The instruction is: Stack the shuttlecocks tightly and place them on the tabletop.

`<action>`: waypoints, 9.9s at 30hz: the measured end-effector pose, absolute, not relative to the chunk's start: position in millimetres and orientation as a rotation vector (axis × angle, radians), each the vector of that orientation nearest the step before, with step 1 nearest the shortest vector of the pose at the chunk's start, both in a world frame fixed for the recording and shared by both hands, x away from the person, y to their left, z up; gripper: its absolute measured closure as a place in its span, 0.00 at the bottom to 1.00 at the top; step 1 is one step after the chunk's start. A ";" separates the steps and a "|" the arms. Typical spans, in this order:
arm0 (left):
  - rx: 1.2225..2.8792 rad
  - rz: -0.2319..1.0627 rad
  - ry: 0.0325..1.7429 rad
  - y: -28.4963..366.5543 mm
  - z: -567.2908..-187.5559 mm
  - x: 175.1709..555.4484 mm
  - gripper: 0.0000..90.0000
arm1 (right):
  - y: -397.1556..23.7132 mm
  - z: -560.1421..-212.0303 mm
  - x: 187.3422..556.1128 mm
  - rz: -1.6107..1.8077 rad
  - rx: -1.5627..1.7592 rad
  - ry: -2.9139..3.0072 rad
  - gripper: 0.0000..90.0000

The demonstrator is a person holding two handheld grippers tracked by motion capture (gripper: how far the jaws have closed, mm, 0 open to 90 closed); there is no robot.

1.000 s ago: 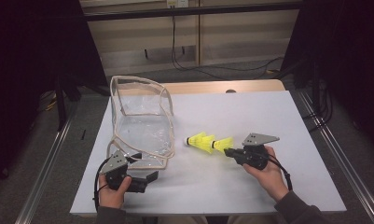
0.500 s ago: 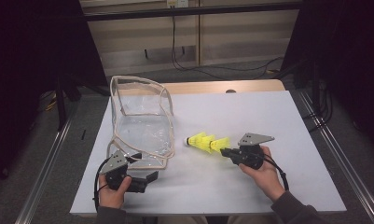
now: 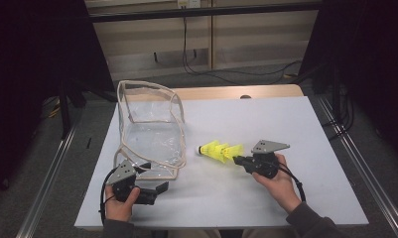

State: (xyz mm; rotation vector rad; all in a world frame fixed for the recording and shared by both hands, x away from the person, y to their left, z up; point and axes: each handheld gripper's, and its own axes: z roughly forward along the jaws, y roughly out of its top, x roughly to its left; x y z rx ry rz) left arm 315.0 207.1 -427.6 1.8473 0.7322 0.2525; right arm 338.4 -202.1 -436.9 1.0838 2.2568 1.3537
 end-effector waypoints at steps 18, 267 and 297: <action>1.848 0.251 0.731 207.0 -427.6 315.0 0.03 | -194.6 -439.9 341.5 1.345 1.087 2.267 0.99; 1.825 0.267 0.764 218.7 -429.0 306.6 0.03 | -147.7 -433.6 371.6 1.308 1.130 2.252 0.88; 1.812 0.261 0.760 216.5 -429.3 309.8 0.03 | -164.9 -386.1 371.1 1.304 1.056 2.291 0.88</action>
